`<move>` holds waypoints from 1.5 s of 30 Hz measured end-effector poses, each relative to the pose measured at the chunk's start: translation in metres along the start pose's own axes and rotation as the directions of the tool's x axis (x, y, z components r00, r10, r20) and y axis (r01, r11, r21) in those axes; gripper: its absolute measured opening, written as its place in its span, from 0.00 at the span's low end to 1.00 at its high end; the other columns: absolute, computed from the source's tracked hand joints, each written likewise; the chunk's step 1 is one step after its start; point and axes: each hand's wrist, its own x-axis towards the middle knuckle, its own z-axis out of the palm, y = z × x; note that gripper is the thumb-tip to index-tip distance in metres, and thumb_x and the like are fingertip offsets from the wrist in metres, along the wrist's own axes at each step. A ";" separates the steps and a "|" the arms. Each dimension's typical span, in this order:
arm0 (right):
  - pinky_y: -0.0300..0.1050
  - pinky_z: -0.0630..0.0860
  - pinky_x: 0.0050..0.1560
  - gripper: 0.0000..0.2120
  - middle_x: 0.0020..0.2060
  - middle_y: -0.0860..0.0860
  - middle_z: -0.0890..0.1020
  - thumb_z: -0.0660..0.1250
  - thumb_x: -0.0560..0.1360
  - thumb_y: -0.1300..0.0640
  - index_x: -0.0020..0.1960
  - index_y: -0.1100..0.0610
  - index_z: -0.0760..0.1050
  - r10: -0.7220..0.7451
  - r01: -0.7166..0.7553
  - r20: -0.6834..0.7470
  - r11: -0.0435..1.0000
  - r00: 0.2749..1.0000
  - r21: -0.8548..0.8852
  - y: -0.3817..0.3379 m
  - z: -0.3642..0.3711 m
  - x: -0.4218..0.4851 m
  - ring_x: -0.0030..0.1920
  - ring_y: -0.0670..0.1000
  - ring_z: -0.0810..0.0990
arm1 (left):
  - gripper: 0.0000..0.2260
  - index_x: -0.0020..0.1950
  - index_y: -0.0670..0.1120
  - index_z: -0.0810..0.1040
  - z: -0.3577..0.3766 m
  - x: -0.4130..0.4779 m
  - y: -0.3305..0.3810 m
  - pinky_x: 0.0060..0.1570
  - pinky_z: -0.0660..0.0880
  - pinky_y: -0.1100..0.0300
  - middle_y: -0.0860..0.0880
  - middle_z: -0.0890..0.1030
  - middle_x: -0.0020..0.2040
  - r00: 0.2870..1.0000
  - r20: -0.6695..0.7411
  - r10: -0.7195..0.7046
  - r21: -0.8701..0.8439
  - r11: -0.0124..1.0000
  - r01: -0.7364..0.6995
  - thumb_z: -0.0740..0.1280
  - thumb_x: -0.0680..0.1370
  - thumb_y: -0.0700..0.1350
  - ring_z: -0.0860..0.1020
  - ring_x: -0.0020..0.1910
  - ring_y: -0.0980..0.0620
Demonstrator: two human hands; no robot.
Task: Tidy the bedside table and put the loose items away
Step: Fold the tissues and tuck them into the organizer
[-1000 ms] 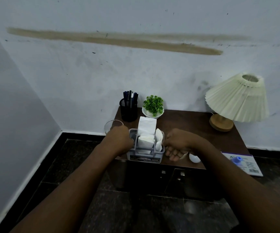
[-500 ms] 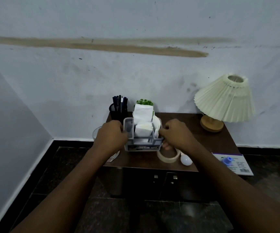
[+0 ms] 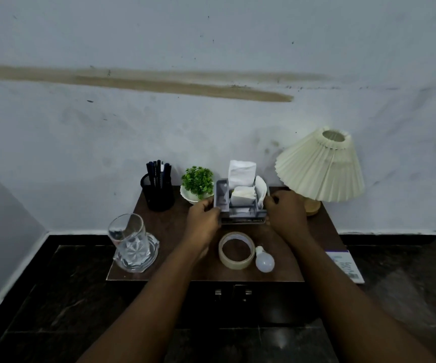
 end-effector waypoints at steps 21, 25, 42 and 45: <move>0.41 0.71 0.36 0.12 0.44 0.50 0.84 0.61 0.83 0.49 0.55 0.52 0.82 0.403 -0.419 0.183 0.641 0.897 0.642 0.050 0.063 0.041 0.36 0.45 0.77 | 0.10 0.50 0.48 0.83 0.021 0.071 -0.036 0.53 0.71 0.53 0.48 0.84 0.53 0.988 0.007 -0.155 -0.083 0.984 0.155 0.65 0.83 0.51 0.77 0.52 0.48; 0.39 0.69 0.34 0.14 0.41 0.47 0.82 0.60 0.83 0.46 0.56 0.51 0.82 0.421 -0.438 0.196 0.615 0.886 0.655 0.051 0.069 0.046 0.35 0.43 0.75 | 0.12 0.58 0.46 0.83 0.031 0.075 -0.041 0.61 0.75 0.53 0.46 0.84 0.60 0.997 -0.011 -0.072 -0.058 0.996 0.072 0.61 0.85 0.46 0.80 0.63 0.46; 0.40 0.72 0.47 0.25 0.57 0.40 0.80 0.54 0.82 0.35 0.73 0.44 0.71 0.413 -0.526 0.331 0.589 0.848 0.614 0.064 0.073 0.053 0.55 0.43 0.78 | 0.29 0.70 0.49 0.78 0.035 0.067 -0.035 0.65 0.77 0.43 0.48 0.85 0.59 0.992 0.092 -0.091 0.114 0.990 0.080 0.58 0.74 0.29 0.81 0.61 0.46; 0.36 0.76 0.37 0.15 0.41 0.34 0.83 0.54 0.83 0.37 0.61 0.39 0.75 0.407 -0.517 0.326 0.575 0.853 0.634 0.063 0.073 0.053 0.43 0.38 0.82 | 0.34 0.76 0.49 0.72 0.034 0.069 -0.034 0.68 0.75 0.44 0.48 0.81 0.66 0.988 0.108 -0.112 0.141 0.985 0.096 0.56 0.72 0.27 0.78 0.66 0.47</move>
